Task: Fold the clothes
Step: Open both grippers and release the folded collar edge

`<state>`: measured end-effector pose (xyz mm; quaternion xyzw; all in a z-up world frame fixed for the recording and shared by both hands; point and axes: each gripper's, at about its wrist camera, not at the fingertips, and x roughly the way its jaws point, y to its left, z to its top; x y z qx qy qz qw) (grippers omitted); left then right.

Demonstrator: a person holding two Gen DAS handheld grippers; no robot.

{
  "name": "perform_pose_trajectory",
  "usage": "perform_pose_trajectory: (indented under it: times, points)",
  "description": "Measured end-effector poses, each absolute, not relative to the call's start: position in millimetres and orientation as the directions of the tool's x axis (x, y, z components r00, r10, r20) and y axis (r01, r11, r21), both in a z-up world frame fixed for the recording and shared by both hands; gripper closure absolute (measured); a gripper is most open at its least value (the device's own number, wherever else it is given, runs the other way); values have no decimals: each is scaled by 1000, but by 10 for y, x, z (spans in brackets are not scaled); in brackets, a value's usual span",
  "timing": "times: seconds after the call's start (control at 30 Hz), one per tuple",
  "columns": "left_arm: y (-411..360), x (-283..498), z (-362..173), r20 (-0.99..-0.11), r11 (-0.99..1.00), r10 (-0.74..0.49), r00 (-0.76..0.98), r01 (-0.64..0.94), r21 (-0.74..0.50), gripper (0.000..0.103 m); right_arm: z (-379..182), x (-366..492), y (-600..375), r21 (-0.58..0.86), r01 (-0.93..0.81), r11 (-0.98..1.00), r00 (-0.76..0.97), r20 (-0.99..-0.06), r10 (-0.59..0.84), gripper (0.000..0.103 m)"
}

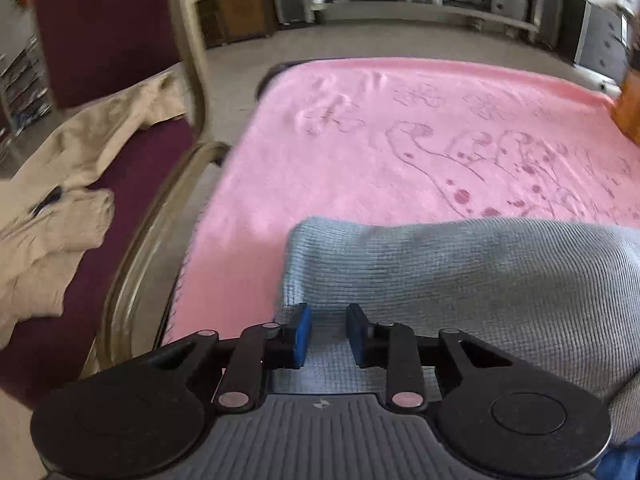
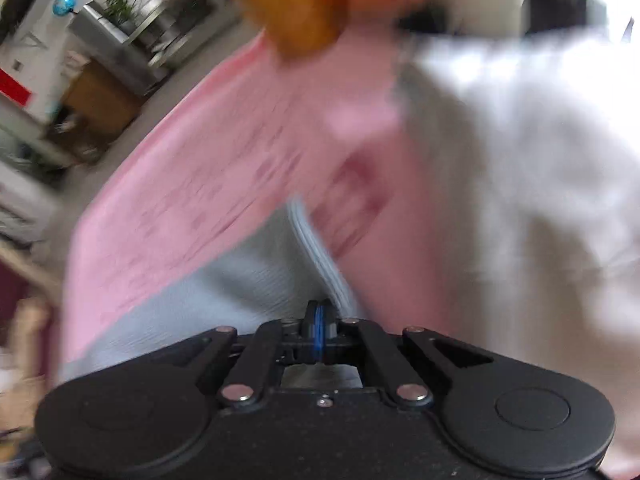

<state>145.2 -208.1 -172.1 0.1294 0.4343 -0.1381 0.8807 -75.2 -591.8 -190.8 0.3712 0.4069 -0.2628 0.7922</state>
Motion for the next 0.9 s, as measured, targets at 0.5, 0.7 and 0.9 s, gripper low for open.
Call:
perform_pose_trajectory:
  times: [0.5,0.7,0.9]
  points:
    - [-2339,1415,-1426,-665,866,-405,627,497,-59,70,-1717,-509,-5873,585,546,600,777,-622,-101,82]
    - [-2515,1612,-1749,-705,899,-256,661,430,77,71,-2030,-171,-5836,750,414,515,835,-538,114,81]
    - [-2364,1684,-1874,-701,933,-106,705,315,175,68,-2399,-22,-5989,682,520,515,733,-665,140,103]
